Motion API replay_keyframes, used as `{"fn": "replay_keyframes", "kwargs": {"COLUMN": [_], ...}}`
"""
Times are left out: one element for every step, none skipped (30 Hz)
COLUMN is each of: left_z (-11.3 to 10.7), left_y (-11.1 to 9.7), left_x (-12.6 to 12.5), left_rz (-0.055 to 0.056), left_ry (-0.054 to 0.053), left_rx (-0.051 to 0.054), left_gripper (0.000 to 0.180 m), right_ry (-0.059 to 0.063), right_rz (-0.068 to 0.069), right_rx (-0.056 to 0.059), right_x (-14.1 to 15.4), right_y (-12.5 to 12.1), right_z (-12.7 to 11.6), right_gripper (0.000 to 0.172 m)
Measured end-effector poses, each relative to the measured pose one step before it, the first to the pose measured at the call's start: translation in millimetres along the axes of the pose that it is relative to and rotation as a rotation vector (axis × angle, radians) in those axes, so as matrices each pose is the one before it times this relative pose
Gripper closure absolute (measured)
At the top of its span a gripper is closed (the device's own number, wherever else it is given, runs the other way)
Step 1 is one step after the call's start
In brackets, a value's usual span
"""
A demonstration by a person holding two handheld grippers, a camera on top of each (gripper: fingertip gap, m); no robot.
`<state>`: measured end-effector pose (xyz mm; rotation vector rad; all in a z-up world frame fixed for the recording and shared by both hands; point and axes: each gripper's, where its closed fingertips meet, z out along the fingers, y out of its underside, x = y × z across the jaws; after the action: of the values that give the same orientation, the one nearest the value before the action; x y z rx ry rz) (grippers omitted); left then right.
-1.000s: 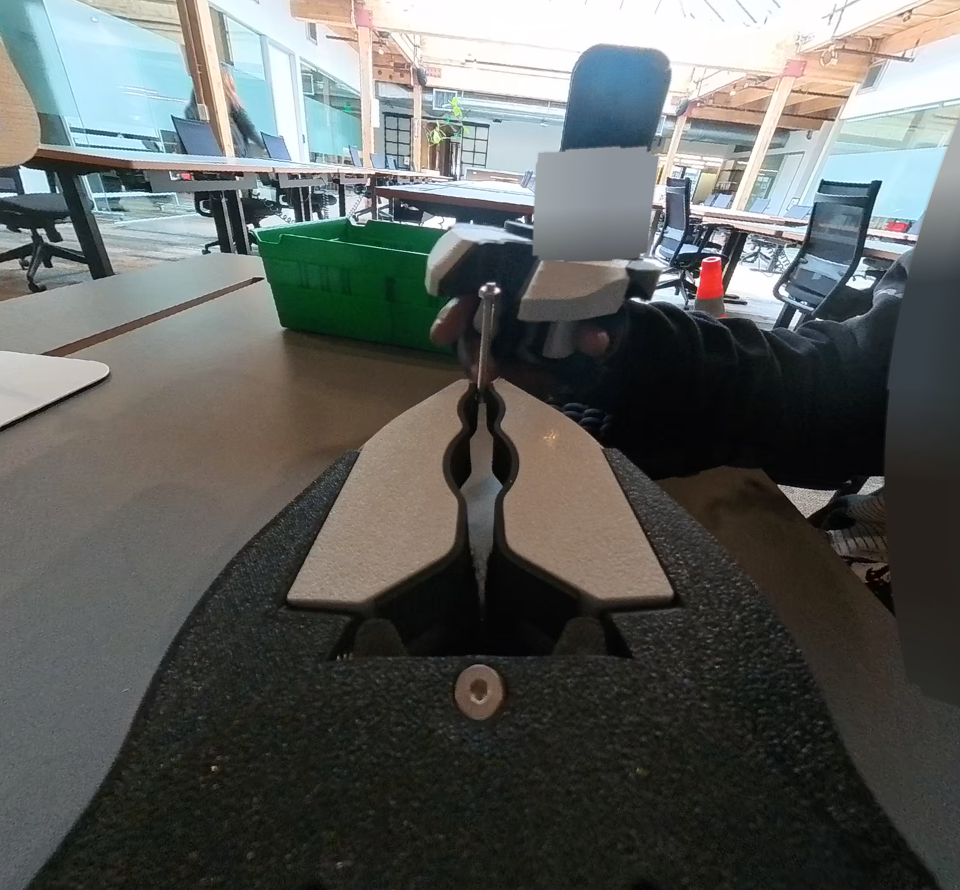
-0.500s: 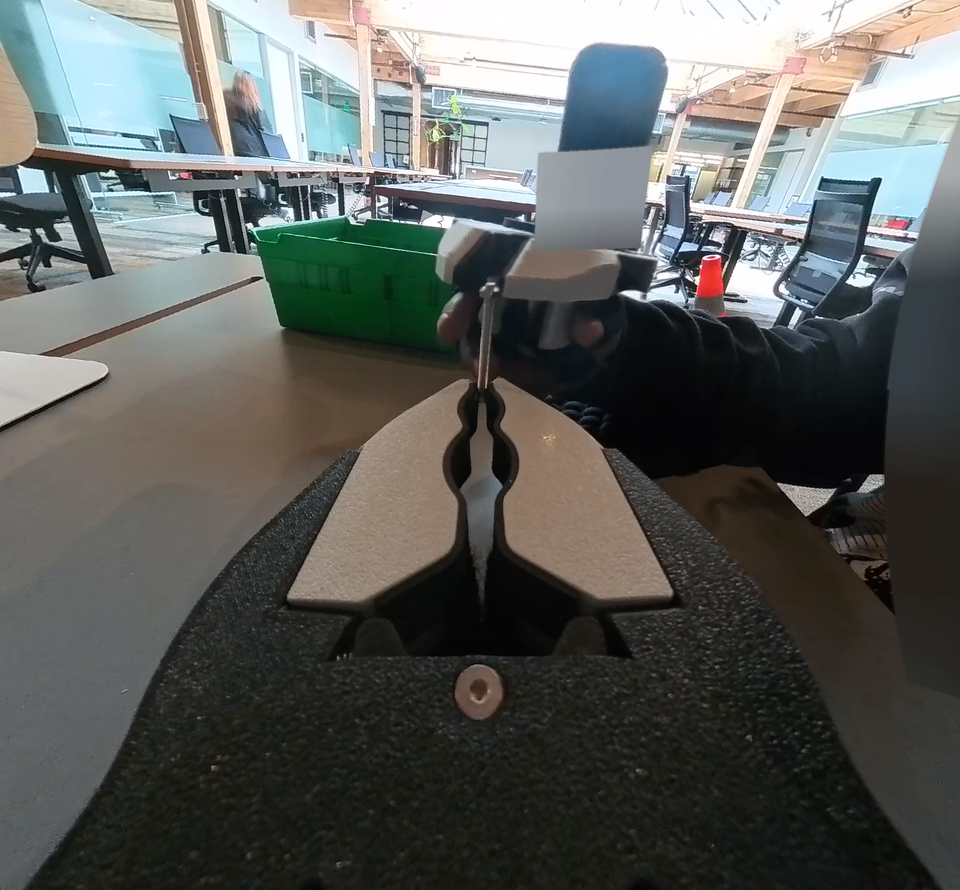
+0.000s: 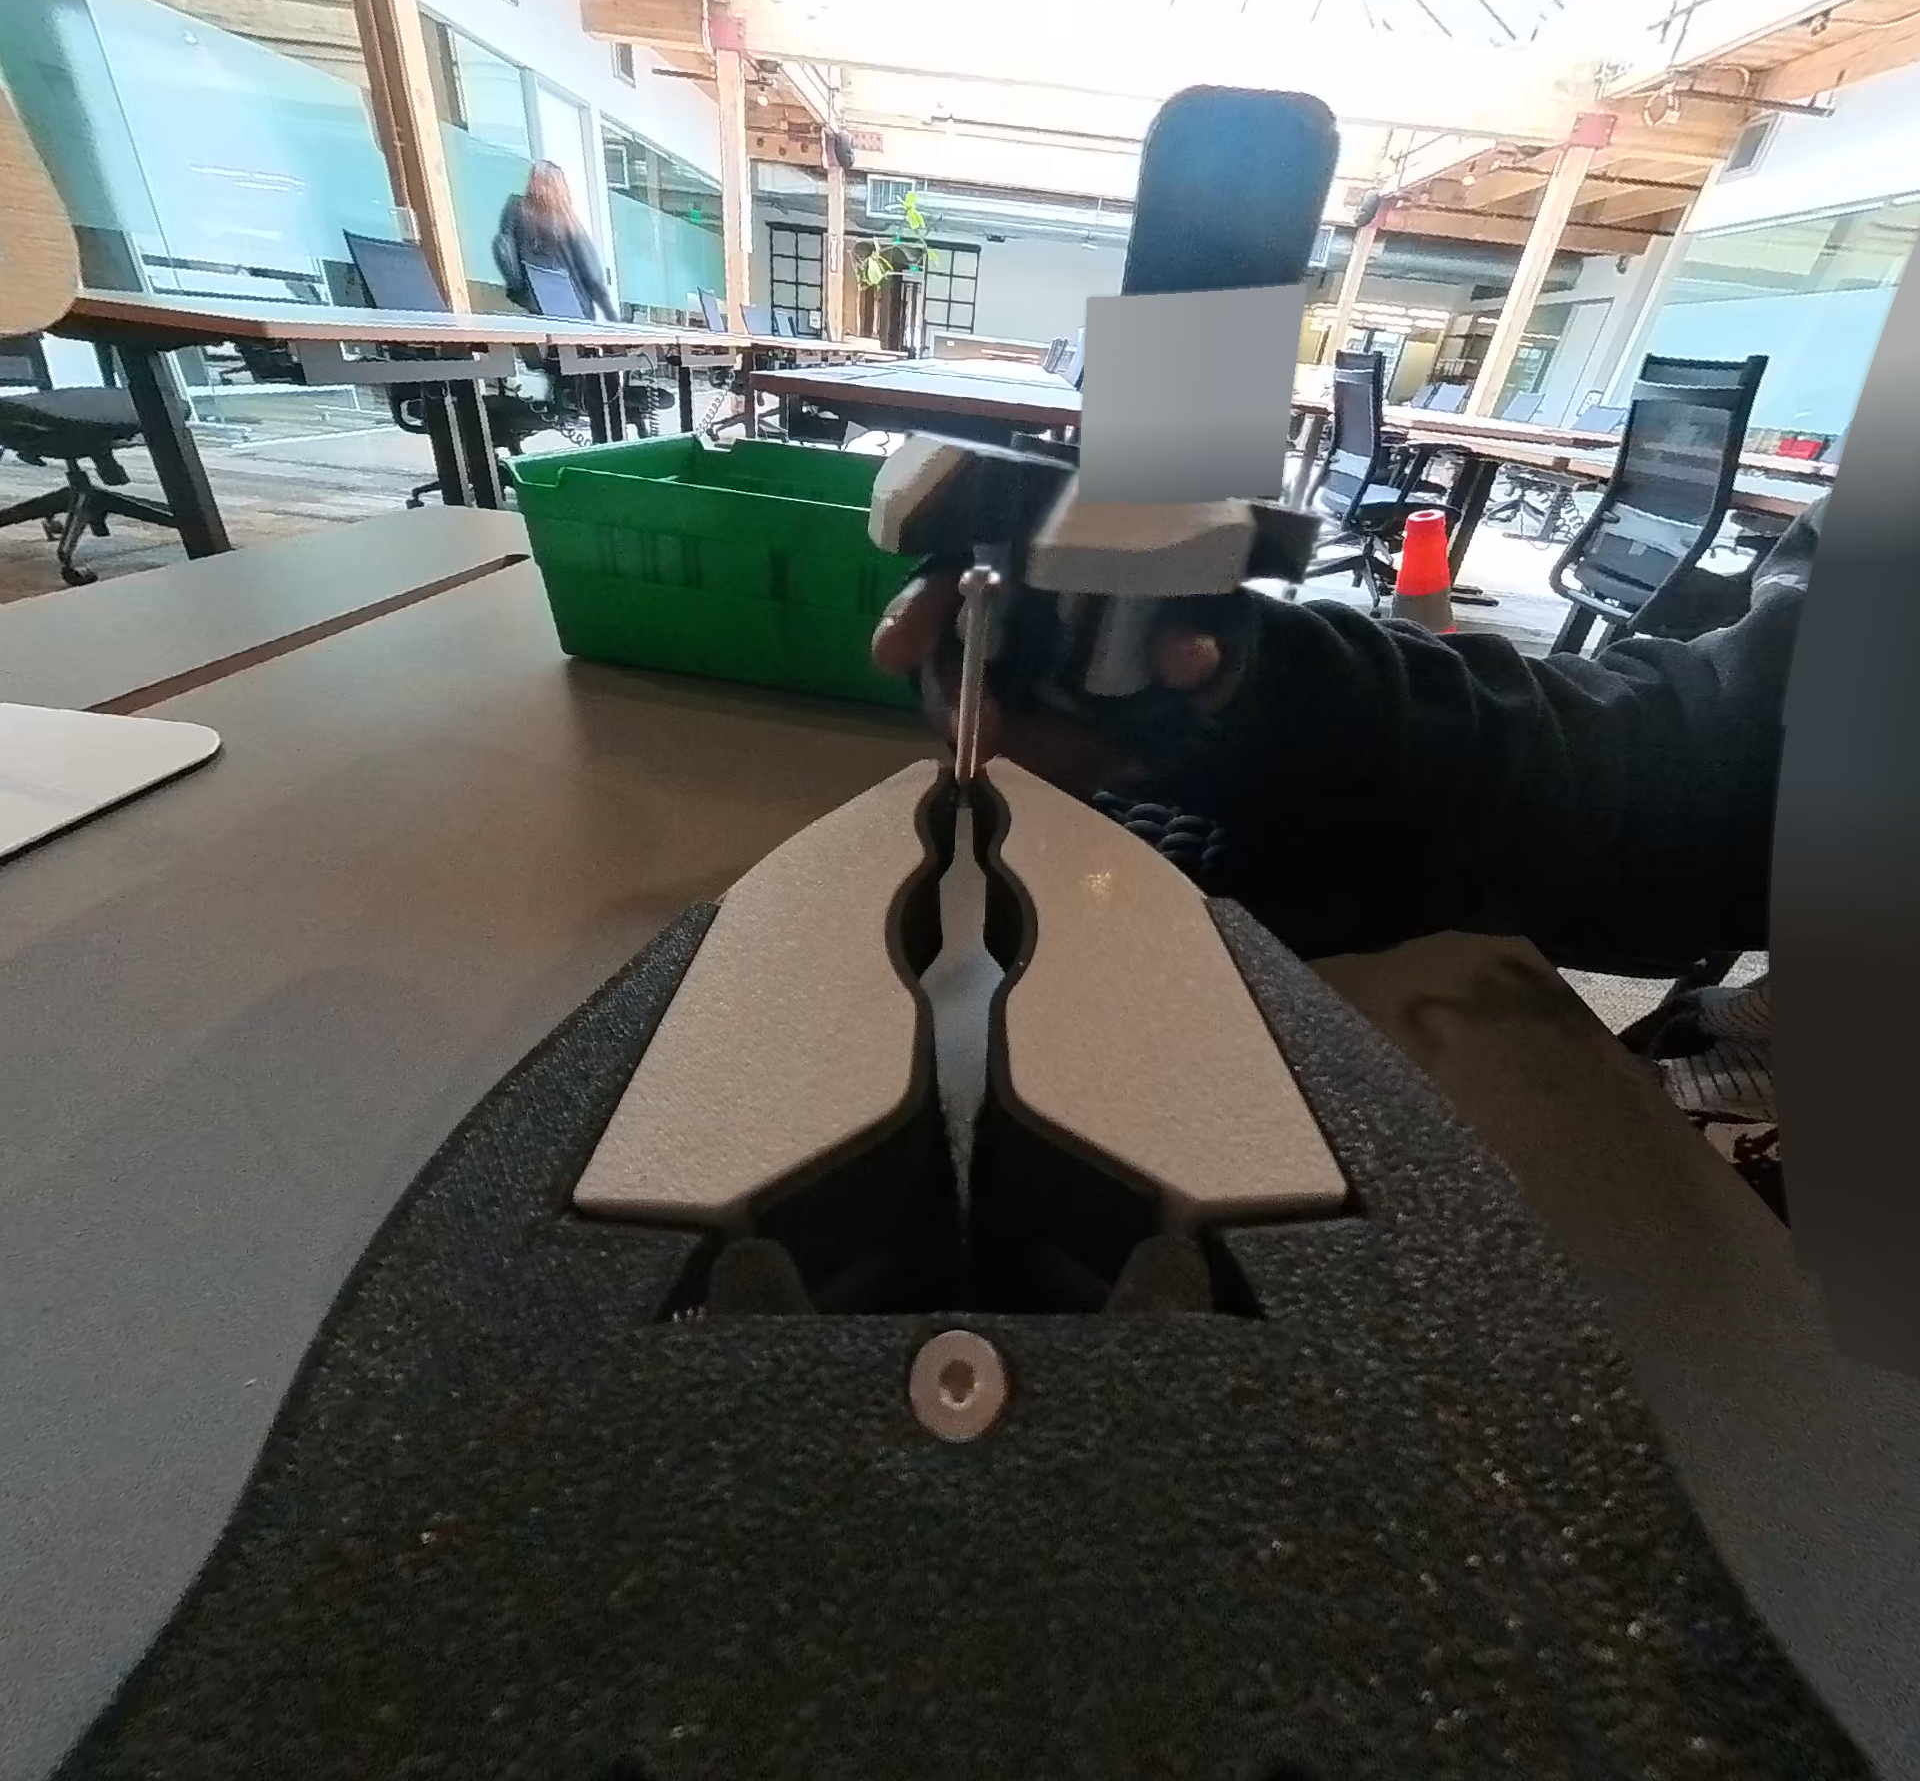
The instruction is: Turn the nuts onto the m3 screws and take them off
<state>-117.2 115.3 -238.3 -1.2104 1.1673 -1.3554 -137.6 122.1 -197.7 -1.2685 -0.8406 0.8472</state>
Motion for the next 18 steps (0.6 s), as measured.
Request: {"fn": "replay_keyframes", "kwargs": {"left_z": [0.14, 0.17, 0.18, 0.04, 0.08, -0.02, -0.01, -0.14, -0.19, -0.12, -0.08, 0.09, -0.02, 0.01, 0.00, 0.14, 0.17, 0.12], "left_y": [0.15, 0.20, 0.28, 0.11, -0.06, 0.03, -0.01, -0.07, -0.28, -0.10, -0.06, -0.04, 0.06, -0.02, 0.10, 0.06, 0.27, 0.13], "left_x": [0.01, 0.16, 0.18, 0.07, 0.15, 0.12, 0.02, -0.07, -0.18, -0.12, -0.10, 0.01, 0.00, -0.07, -0.04, 0.10, 0.03, 0.23], "left_rz": [0.0005, 0.0014, 0.0009, 0.0002, 0.0000, 0.0001, -0.0002, -0.0011, -0.0018, -0.0013, -0.0003, 0.0006, 0.0006, 0.0001, 0.0000, 0.0006, 0.0011, 0.0014], "left_ry": [-0.0003, 0.0005, 0.0005, 0.0007, 0.0011, 0.0010, 0.0008, 0.0003, -0.0002, -0.0001, -0.0002, -0.0004, -0.0005, -0.0005, -0.0002, 0.0004, 0.0002, 0.0003], "left_rx": [-0.0010, -0.0020, -0.0019, -0.0008, -0.0003, -0.0002, 0.0000, 0.0011, 0.0018, 0.0013, 0.0003, -0.0003, -0.0004, 0.0002, 0.0000, -0.0010, -0.0019, -0.0014], "left_gripper": [0.179, 0.178, 0.178, 0.178, 0.178, 0.178, 0.179, 0.179, 0.179, 0.178, 0.178, 0.178, 0.178, 0.178, 0.178, 0.178, 0.178, 0.178], "right_ry": [-0.0122, -0.0038, 0.0012, 0.0021, 0.0047, 0.0083, 0.0119, 0.0068, 0.0050, 0.0072, 0.0060, 0.0060, -0.0001, -0.0087, -0.0123, -0.0100, -0.0068, -0.0022], "right_rz": [-0.0022, -0.0079, -0.0087, -0.0044, 0.0011, 0.0038, 0.0039, 0.0024, 0.0023, 0.0001, -0.0015, -0.0012, -0.0001, 0.0018, 0.0017, -0.0004, -0.0027, -0.0038], "right_rx": [-0.0080, -0.0089, -0.0060, -0.0026, 0.0011, 0.0016, -0.0009, 0.0004, 0.0022, 0.0031, 0.0009, -0.0002, 0.0010, 0.0035, 0.0056, 0.0042, -0.0013, -0.0072], "right_x": [-2.55, -1.56, -0.72, -0.25, 0.59, 1.74, 2.47, 1.95, 1.56, 1.65, 1.35, 1.27, 0.00, -1.54, -2.29, -2.16, -1.70, -1.01], "right_y": [1.31, 1.26, 0.82, 0.36, -0.22, -0.17, 0.15, -0.17, -0.44, -0.68, -0.40, -0.21, -0.15, -0.37, -0.54, -0.42, 0.24, 1.04], "right_z": [1.63, 1.56, 1.29, 0.85, 0.22, -0.43, -0.92, -1.24, -1.42, -1.31, -1.15, -0.70, -0.15, 0.31, 0.75, 1.06, 1.18, 1.21], "right_gripper": [0.150, 0.147, 0.147, 0.147, 0.149, 0.153, 0.157, 0.158, 0.160, 0.162, 0.163, 0.164, 0.164, 0.164, 0.162, 0.158, 0.155, 0.153]}}
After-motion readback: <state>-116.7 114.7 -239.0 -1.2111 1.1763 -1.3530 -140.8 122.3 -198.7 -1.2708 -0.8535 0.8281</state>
